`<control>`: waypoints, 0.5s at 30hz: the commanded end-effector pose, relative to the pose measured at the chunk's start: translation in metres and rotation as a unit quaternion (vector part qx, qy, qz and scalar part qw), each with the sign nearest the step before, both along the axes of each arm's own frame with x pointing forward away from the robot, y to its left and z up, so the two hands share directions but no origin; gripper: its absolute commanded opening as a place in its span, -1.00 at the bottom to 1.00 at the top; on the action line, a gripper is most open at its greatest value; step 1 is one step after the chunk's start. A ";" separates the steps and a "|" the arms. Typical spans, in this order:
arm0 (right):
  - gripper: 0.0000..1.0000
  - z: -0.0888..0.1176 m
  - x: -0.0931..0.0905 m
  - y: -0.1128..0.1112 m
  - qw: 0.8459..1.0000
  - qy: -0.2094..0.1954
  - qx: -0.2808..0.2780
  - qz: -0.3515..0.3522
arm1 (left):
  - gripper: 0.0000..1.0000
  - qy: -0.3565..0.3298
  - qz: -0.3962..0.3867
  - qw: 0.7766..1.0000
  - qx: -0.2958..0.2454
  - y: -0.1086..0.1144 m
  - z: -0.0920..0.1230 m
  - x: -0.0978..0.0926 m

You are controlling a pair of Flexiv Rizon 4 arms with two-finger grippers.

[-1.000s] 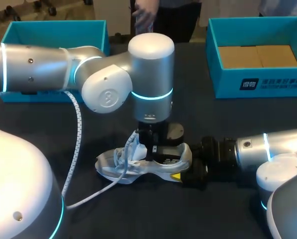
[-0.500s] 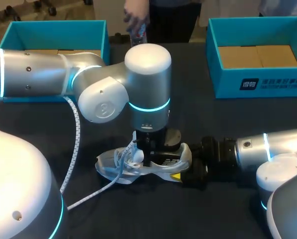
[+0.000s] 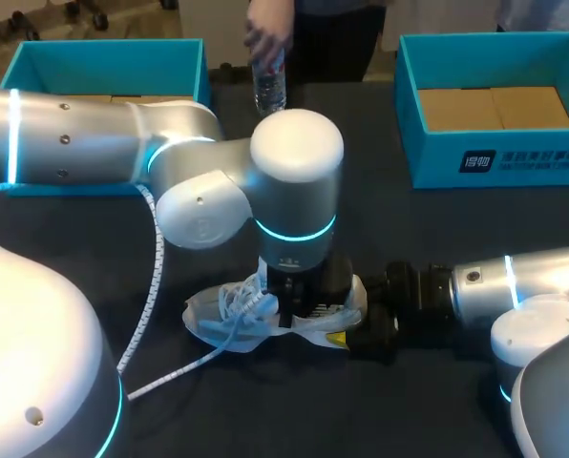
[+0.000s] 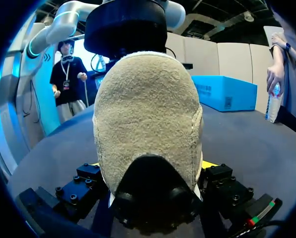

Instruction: Take the shoe out of the shoebox, open the shoe tongue, remove and reinsert the insole, then place the shoe into the shoebox

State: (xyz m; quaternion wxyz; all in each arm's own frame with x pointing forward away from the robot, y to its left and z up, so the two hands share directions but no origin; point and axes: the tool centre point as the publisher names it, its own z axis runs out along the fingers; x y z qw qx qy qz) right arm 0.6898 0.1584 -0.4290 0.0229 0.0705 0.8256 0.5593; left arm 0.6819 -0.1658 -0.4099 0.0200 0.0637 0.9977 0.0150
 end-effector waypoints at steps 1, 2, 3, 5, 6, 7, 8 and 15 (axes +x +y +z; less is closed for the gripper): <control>-1.00 -0.002 -0.001 0.003 1.000 0.000 -0.002 0.000 | -0.39 -0.025 0.010 1.000 0.009 -0.007 -0.018 0.009; -1.00 -0.002 -0.001 0.003 1.000 0.000 -0.002 0.000 | -0.51 -0.028 0.012 0.999 0.009 -0.008 -0.018 0.011; -1.00 -0.002 -0.001 0.003 1.000 0.000 -0.002 0.000 | -0.80 -0.039 0.016 0.999 0.012 -0.008 -0.020 0.016; -1.00 -0.002 -0.001 0.003 1.000 0.000 -0.002 0.000 | -1.00 -0.043 0.024 0.999 0.013 -0.008 -0.020 0.022; -1.00 -0.002 -0.001 0.003 1.000 0.000 -0.002 0.000 | -1.00 -0.042 0.030 0.999 0.013 -0.008 -0.019 0.026; -1.00 -0.002 -0.001 0.003 1.000 0.000 -0.002 0.000 | -1.00 -0.037 0.035 0.999 0.010 -0.007 -0.018 0.029; -1.00 -0.002 -0.001 0.003 1.000 0.000 -0.002 0.000 | -1.00 -0.033 0.037 0.999 0.007 -0.007 -0.015 0.031; -1.00 -0.002 -0.001 0.003 1.000 0.000 -0.002 0.000 | -1.00 0.029 0.046 0.998 -0.033 -0.001 0.005 0.034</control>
